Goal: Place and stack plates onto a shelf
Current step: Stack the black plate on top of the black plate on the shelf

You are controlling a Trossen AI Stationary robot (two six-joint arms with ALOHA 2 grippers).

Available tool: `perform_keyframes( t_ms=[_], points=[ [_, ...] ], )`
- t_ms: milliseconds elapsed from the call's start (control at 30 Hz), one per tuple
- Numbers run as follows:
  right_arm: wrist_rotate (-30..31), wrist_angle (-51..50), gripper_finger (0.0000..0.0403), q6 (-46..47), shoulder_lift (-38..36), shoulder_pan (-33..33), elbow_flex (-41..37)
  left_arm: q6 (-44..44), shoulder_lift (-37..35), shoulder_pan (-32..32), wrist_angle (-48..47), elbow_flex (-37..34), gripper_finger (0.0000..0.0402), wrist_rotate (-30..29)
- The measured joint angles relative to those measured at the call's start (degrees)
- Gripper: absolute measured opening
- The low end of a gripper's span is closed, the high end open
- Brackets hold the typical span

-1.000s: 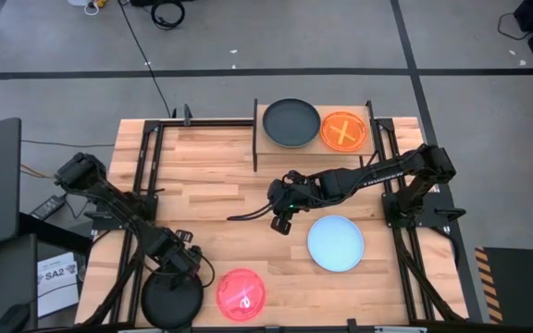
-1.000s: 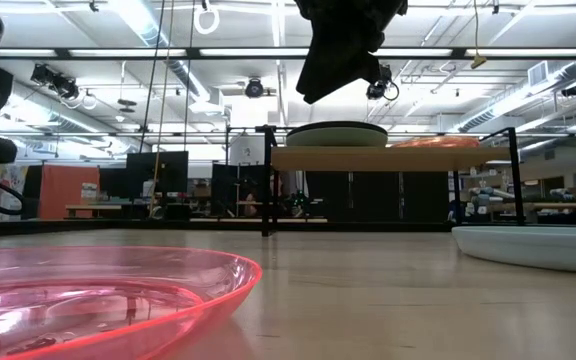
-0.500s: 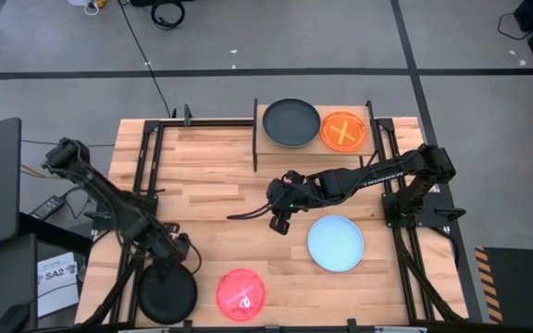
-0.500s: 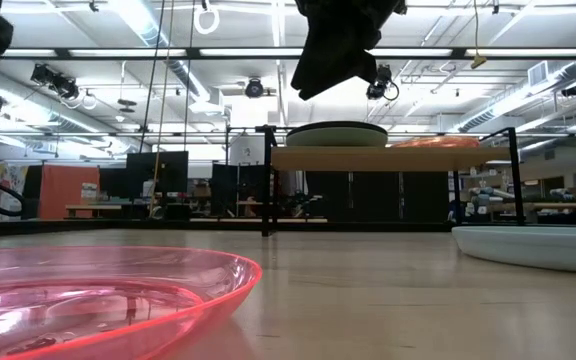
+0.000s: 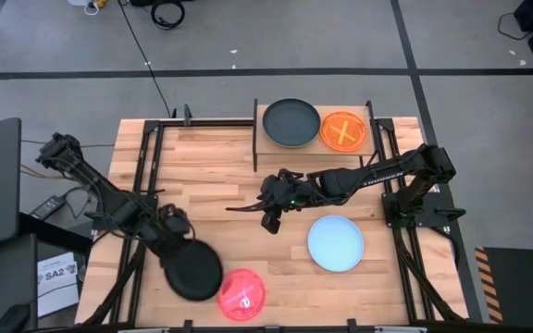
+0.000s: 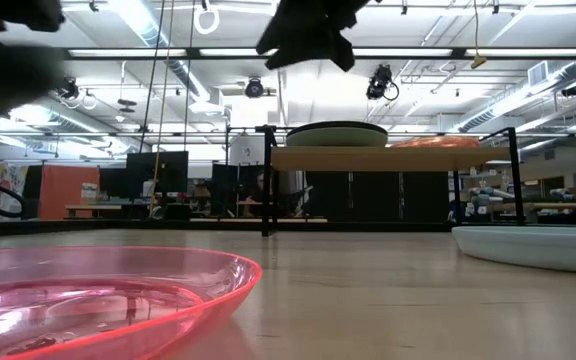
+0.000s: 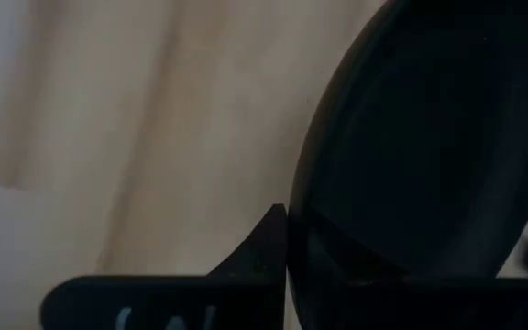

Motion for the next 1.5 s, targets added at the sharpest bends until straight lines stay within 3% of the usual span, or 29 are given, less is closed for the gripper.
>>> perform_keyframes(
  t_ms=[367,833,1267,1500],
  points=[
    [2.21,9.78,0.0129,-0.01,0.0,-0.22,0.02,-1.48,0.04,11.57,-3.26,0.0,0.0022,-16.77],
    [8.54,9.82,0.0129,0.09,0.03,-2.72,0.02,-1.24,0.07,25.36,-1.45,0.0,0.0022,-28.0],
    [9.52,9.94,0.0129,-0.07,2.35,-5.86,0.04,11.47,0.09,29.94,14.78,0.07,0.0023,-30.24],
    [9.64,10.82,0.0129,-3.69,2.4,-6.19,0.02,12.55,0.11,30.13,16.77,0.07,0.0023,-30.22]
  ],
)
